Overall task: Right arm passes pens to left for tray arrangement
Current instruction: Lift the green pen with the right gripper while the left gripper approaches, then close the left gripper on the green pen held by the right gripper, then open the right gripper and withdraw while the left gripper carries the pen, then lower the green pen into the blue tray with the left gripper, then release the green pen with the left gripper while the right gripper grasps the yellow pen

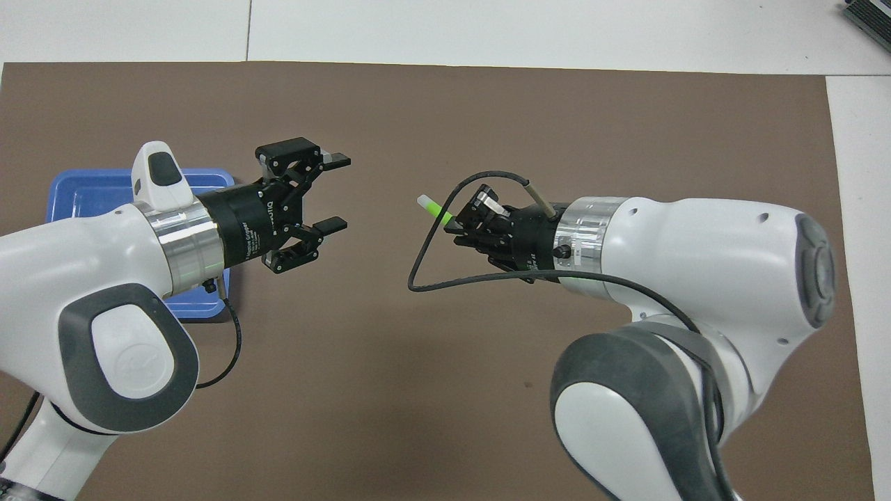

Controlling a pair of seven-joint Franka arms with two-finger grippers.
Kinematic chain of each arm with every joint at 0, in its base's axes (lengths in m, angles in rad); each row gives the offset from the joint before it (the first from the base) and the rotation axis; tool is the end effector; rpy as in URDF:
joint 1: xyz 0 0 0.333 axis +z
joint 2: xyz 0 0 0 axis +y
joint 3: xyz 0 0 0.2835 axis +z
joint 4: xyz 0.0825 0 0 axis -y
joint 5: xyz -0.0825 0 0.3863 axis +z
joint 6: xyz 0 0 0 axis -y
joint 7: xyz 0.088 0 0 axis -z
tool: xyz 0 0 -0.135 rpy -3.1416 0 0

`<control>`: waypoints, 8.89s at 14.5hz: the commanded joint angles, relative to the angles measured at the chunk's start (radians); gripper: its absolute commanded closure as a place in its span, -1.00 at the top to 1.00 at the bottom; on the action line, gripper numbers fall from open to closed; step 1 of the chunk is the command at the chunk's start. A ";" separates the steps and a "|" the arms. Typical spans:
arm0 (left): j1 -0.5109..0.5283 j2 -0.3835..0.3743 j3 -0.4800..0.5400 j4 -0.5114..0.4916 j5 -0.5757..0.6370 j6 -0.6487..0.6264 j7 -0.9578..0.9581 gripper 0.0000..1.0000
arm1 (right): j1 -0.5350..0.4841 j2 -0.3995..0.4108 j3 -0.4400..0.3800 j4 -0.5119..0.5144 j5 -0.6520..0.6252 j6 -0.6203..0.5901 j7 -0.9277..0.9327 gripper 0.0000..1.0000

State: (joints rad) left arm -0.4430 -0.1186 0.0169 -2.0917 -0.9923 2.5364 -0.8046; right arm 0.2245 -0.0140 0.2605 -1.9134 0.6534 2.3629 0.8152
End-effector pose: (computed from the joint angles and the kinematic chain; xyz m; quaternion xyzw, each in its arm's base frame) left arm 0.5298 -0.2443 0.4836 0.7727 0.4545 -0.0142 0.4429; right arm 0.5321 0.3032 0.4955 -0.8818 0.3195 -0.0097 0.3468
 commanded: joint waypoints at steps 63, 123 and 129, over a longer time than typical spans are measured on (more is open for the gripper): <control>0.029 0.171 0.005 0.150 0.234 -0.439 0.224 -1.00 | -0.267 -0.066 -0.010 -0.102 -0.616 -0.416 -0.689 1.00; 0.414 0.401 0.003 0.027 0.936 -0.283 0.993 0.21 | -0.432 -0.020 -0.006 0.046 -0.798 -0.678 -1.022 -1.00; 0.418 0.410 0.003 0.102 0.854 -0.344 0.981 0.87 | -0.392 -0.024 0.005 0.203 -0.796 -0.821 -1.036 -1.00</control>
State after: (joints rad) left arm -0.0324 0.2859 0.0232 -2.0250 -0.0984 2.2227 0.1791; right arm -0.1916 -0.0467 0.2578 -1.7639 -0.1212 1.5796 -0.2044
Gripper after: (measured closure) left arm 0.106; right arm 0.811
